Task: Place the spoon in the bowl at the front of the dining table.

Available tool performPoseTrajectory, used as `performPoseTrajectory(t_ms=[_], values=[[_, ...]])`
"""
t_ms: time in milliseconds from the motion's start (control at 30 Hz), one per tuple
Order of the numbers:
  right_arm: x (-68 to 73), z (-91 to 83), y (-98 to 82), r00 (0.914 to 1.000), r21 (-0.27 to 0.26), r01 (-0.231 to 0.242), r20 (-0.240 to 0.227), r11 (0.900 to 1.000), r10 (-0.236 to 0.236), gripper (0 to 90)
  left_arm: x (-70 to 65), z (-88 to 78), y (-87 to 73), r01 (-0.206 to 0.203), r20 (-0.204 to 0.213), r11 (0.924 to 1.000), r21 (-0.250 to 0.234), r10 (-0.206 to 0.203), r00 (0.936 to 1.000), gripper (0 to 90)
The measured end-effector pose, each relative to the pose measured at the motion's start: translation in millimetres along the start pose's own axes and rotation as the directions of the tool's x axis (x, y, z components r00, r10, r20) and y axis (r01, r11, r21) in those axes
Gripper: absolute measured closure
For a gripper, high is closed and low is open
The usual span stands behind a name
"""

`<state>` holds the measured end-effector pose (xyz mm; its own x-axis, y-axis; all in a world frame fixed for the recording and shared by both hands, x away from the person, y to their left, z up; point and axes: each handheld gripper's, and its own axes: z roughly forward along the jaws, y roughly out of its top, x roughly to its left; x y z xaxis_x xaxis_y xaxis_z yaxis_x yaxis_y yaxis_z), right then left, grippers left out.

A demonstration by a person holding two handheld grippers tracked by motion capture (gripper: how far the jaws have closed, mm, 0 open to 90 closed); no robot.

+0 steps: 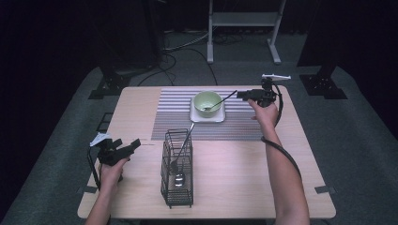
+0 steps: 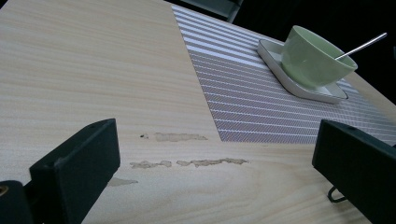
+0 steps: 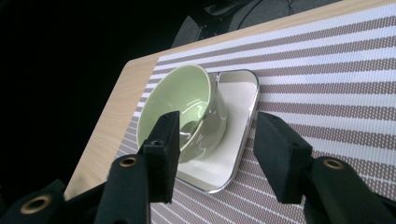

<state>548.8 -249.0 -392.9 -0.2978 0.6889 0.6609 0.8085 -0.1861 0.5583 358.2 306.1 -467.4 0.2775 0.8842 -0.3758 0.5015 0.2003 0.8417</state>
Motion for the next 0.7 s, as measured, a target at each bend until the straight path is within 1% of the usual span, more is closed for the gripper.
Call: performPoseTrajectory(t_ms=[100,300,333,400,533,700], values=[[-2.0,-4.9,-1.7,1.0,0.005,0.007,0.004,1.0,-0.007,47.0,0.7,0.5,-0.4,-0.001,0.0,1.0,0.003,0.001,1.0,0.0],[-5.0,-12.4,-3.2,0.9999,0.003,0.006,-0.014,1.0,-0.006,43.8,1.0,1.1,-0.6,-0.003,-0.002,1.0,0.005,0.003,1.0,0.0],[-4.2,-15.5,-4.5,0.9998,0.005,0.011,-0.017,1.0,-0.011,43.4,0.9,0.9,-0.8,-0.003,-0.004,1.0,0.004,0.003,1.0,0.0],[-2.9,-17.5,-5.9,0.9996,0.009,0.023,-0.014,1.0,-0.023,43.4,0.5,0.4,-0.6,-0.003,-0.004,1.0,0.004,0.003,1.0,0.0],[1.3,-20.3,-8.9,0.9988,0.019,0.044,-0.025,0.999,-0.043,42.6,0.6,0.6,-0.8,-0.002,-0.004,1.0,0.004,0.002,1.0,0.0],[4.6,-20.6,-11.7,0.9979,0.03,0.049,-0.043,0.998,-0.048,42.3,0.3,0.9,-0.9,-0.003,-0.004,1.0,0.005,0.003,1.0,0.0]])
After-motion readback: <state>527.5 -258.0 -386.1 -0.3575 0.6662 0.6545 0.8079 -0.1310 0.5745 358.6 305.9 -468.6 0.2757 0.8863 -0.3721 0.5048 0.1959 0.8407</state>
